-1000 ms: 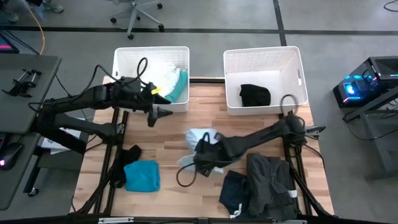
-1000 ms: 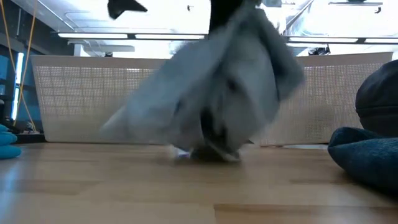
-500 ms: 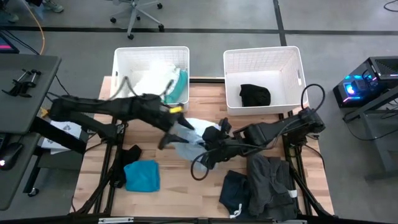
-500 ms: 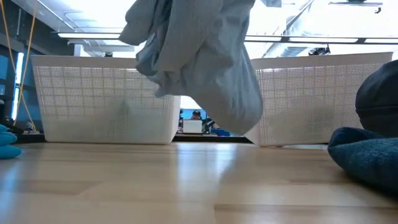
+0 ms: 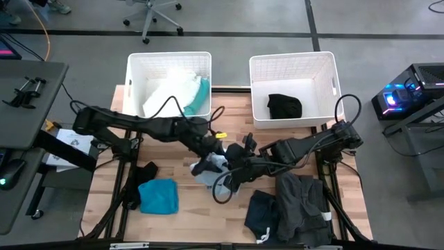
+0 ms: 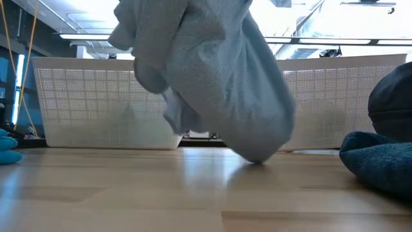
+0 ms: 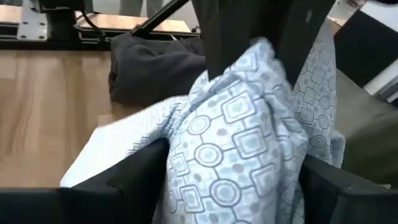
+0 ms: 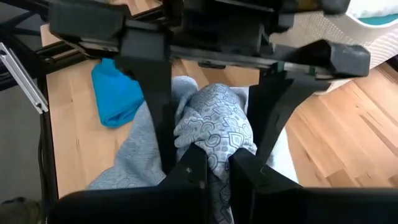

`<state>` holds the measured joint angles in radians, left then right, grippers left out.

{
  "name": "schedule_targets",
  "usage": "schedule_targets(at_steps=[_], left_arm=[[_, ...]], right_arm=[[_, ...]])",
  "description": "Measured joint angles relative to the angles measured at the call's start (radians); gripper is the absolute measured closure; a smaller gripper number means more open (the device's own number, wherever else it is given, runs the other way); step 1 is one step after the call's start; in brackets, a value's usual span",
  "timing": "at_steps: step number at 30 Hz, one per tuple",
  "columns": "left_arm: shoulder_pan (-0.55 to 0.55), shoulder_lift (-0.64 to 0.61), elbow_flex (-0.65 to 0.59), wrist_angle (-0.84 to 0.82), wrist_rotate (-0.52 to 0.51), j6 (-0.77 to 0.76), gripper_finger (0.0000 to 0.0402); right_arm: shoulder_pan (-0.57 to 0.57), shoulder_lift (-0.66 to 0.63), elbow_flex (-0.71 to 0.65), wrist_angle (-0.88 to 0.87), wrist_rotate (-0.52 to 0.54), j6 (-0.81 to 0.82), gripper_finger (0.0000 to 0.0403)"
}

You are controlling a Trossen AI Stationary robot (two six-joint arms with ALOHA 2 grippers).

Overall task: Sort clothes
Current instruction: Put the light blue shirt into the left white bin

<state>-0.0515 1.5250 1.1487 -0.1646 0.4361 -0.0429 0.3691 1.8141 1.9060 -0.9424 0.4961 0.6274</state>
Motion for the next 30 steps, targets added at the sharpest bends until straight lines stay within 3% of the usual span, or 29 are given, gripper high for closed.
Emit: schedule_targets(at_steps=[4, 10, 14, 18, 22, 26, 30], left_arm=[[-0.009, 0.018, 0.001, -0.004, 0.002, 0.009, 0.0211], [-0.013, 0.007, -0.001, -0.016, -0.003, -0.014, 0.037], [-0.014, -0.021, -0.004, -0.028, -0.012, -0.085, 0.0372], [-0.02, -0.087, -0.005, -0.053, 0.009, -0.161, 0.0376], [-0.015, -0.204, 0.042, -0.072, -0.019, -0.165, 0.0384], [0.002, -0.319, 0.106, -0.187, -0.261, -0.125, 0.0383], [0.036, -0.429, 0.204, -0.28, -0.697, 0.029, 0.0371]], right_arm=[[0.0, 0.0, 0.0, 0.001, 0.0, 0.0, 0.0391], [-0.006, 0.0, 0.0, -0.015, 0.007, 0.133, 0.0383], [-0.008, -0.017, 0.001, -0.042, -0.003, 0.231, 0.0329], [-0.001, -0.071, 0.008, -0.029, -0.016, 0.201, 0.0251], [0.044, -0.127, 0.005, 0.002, 0.133, 0.117, 0.0206], [0.113, -0.212, 0.007, 0.041, 0.475, 0.027, 0.0198], [0.167, -0.249, 0.006, 0.042, 0.722, -0.008, 0.0198]])
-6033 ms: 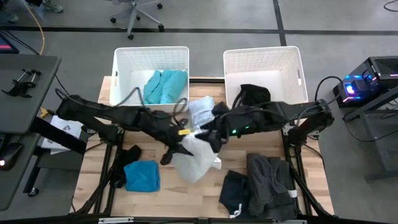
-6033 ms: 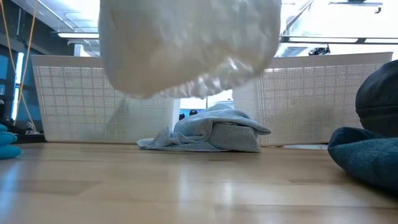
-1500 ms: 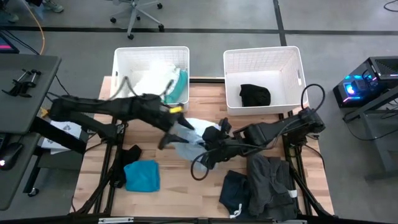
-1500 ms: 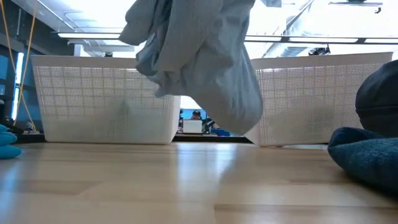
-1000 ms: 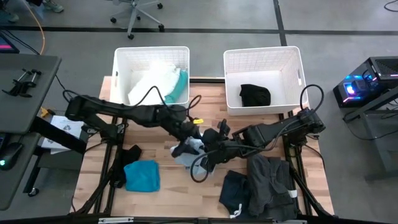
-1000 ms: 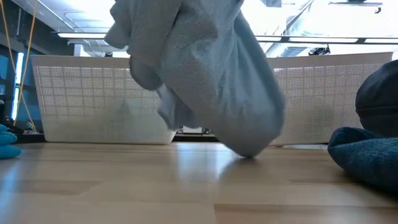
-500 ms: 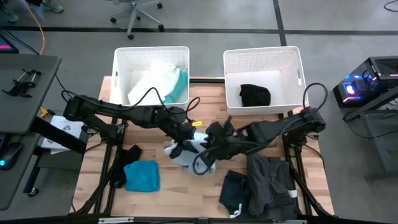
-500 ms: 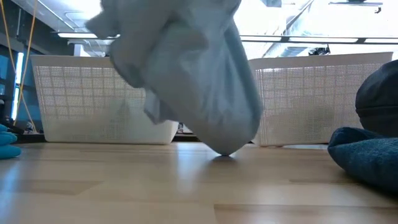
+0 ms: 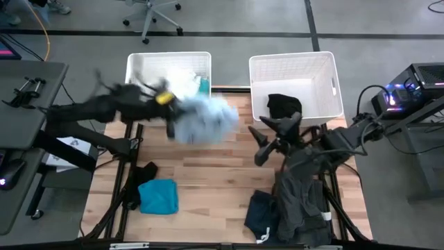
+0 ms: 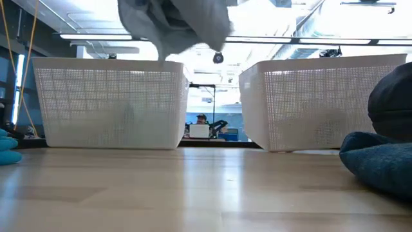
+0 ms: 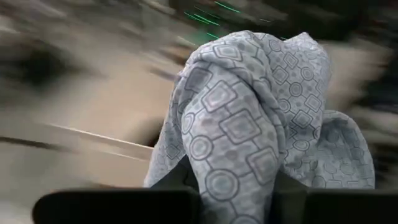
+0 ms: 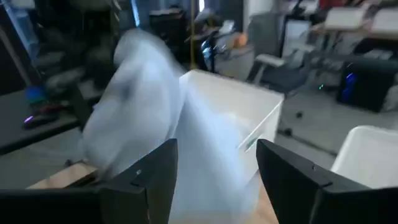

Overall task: Sort clothes
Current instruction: Put the light blue shirt into the left white bin

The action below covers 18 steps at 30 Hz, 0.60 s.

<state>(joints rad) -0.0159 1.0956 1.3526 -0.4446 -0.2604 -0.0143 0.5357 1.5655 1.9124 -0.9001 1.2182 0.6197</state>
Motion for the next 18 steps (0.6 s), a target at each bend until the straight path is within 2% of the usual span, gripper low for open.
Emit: schedule_targets(at_steps=[2, 3, 5, 8, 11, 13, 15, 18], left_arm=[[0.036, -0.035, 0.037, -0.035, -0.188, 0.096, 0.037], [0.064, -0.048, 0.053, -0.052, -0.248, 0.131, 0.037], [0.144, -0.065, 0.067, -0.089, -0.3, 0.17, 0.0374], [0.299, -0.078, 0.068, -0.2, -0.304, 0.17, 0.0378], [0.463, -0.047, 0.068, -0.387, -0.298, 0.13, 0.0375], [0.561, -0.01, 0.044, -0.465, -0.25, 0.099, 0.0369], [0.639, 0.023, -0.011, -0.48, -0.185, 0.053, 0.0365], [0.731, 0.08, -0.109, -0.419, -0.113, 0.002, 0.036]], right_arm=[[0.015, -0.009, -0.001, -0.011, 0.036, -0.004, 0.0197], [0.018, -0.012, -0.001, -0.016, 0.039, -0.003, 0.0197], [0.017, -0.013, -0.001, -0.033, 0.039, 0.006, 0.0197], [0.014, 0.002, -0.002, -0.049, 0.007, 0.036, 0.0197], [0.012, 0.019, -0.003, -0.052, -0.011, 0.055, 0.0197], [0.012, 0.026, -0.003, -0.052, -0.018, 0.061, 0.0197], [0.012, 0.036, -0.003, -0.053, -0.036, 0.079, 0.0197], [0.012, 0.046, -0.003, -0.053, -0.055, 0.104, 0.0197]])
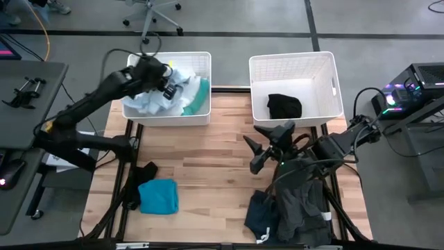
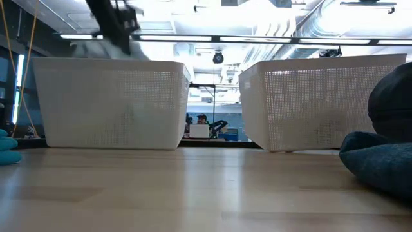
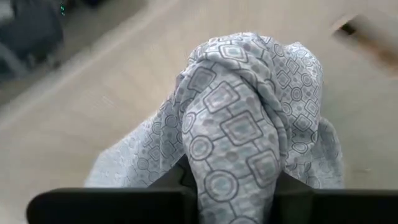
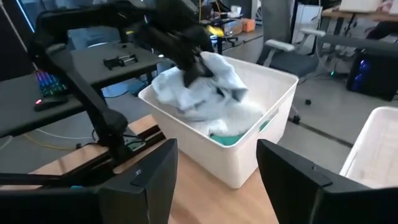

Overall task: Sort clothes
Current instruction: Put the light blue shirt into the left white bin

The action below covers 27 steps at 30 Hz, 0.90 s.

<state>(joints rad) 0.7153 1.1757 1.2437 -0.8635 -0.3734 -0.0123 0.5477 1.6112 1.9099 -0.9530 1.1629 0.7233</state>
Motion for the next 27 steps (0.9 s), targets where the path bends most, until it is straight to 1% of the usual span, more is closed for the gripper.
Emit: schedule_targets(at_steps=[4, 6, 9, 12, 19, 23, 25, 27], left_arm=[[0.067, 0.1, -0.096, 0.038, 0.03, -0.041, 0.0345], [0.088, 0.145, -0.106, 0.041, 0.077, -0.047, 0.0332], [0.107, 0.191, -0.096, 0.022, 0.163, -0.041, 0.0305], [0.112, 0.199, -0.057, -0.017, 0.216, -0.046, 0.0272], [0.12, 0.193, 0.038, -0.033, 0.216, -0.009, 0.0204], [0.123, 0.193, 0.089, -0.07, 0.231, -0.034, 0.0188], [0.121, 0.192, 0.088, -0.06, 0.261, -0.039, 0.0186], [0.121, 0.199, 0.063, -0.017, 0.284, -0.038, 0.0187]], right_arm=[[0.011, 0.005, 0.0, 0.0, -0.054, 0.043, 0.0197], [0.019, 0.005, 0.0, 0.0, -0.092, 0.067, 0.0197], [0.036, 0.005, 0.0, 0.0, -0.106, 0.088, 0.0197], [0.049, 0.005, 0.0, 0.0, -0.099, 0.089, 0.0197], [0.045, 0.005, 0.0, -0.015, -0.066, 0.083, 0.0197], [0.036, 0.005, 0.0, -0.038, -0.067, 0.089, 0.0197], [0.035, 0.005, 0.0, -0.042, -0.068, 0.09, 0.0197], [0.035, 0.005, 0.0, -0.046, -0.066, 0.089, 0.0197]])
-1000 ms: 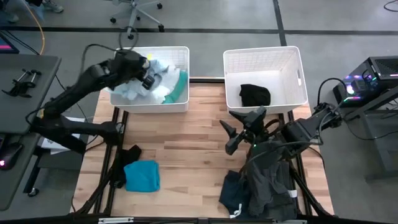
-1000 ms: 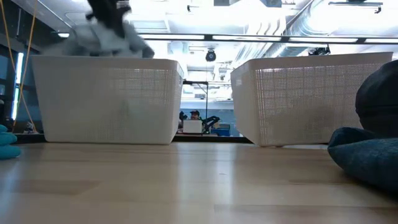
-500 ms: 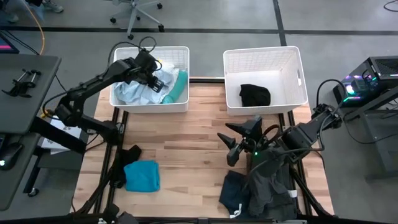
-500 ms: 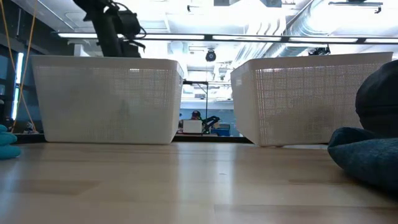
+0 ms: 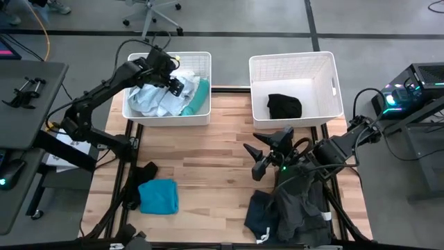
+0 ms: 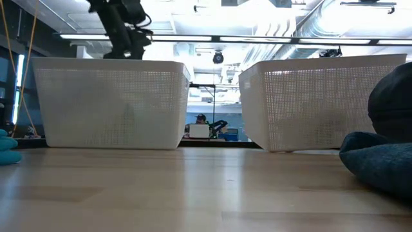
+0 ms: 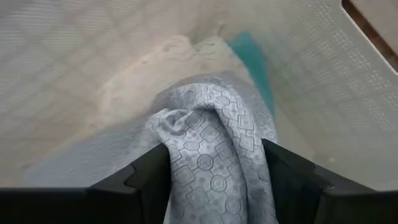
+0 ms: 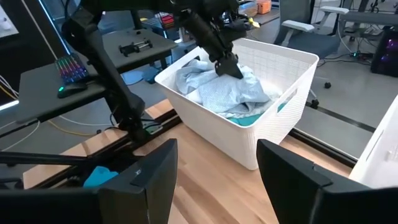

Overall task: Sort clothes
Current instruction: Put the light blue shirt into the left white bin

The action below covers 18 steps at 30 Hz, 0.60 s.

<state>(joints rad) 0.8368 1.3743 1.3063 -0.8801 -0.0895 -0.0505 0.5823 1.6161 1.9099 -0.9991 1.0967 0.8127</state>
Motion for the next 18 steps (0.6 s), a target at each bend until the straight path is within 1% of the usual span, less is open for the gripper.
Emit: schedule_targets(at_steps=[2, 6, 9, 11, 13, 16, 18], left_arm=[[0.0, 0.02, -0.029, 0.038, 0.015, 0.0, 0.0189], [0.0, 0.086, -0.091, 0.062, 0.02, -0.008, 0.019], [0.0, 0.146, -0.114, 0.064, 0.077, -0.005, 0.019], [0.0, 0.176, -0.11, 0.059, 0.124, 0.006, 0.019], [0.0, 0.185, -0.094, 0.035, 0.143, 0.008, 0.019], [0.0, 0.172, -0.052, -0.011, 0.156, 0.008, 0.019], [-0.001, 0.14, -0.016, -0.043, 0.16, 0.007, 0.019]], right_arm=[[0.0, 0.0, 0.0, -0.008, 0.005, 0.0, 0.0197], [0.0, 0.0, 0.0, -0.01, 0.006, 0.0, 0.0197], [0.0, 0.0, 0.0, -0.011, 0.006, 0.002, 0.0197], [-0.003, 0.0, 0.0, -0.011, 0.007, 0.002, 0.0197], [-0.007, 0.003, 0.0, -0.011, 0.006, 0.004, 0.0197], [-0.013, 0.009, 0.0, -0.025, -0.005, 0.024, 0.0197], [-0.018, 0.016, 0.0, -0.032, -0.012, 0.026, 0.0197]])
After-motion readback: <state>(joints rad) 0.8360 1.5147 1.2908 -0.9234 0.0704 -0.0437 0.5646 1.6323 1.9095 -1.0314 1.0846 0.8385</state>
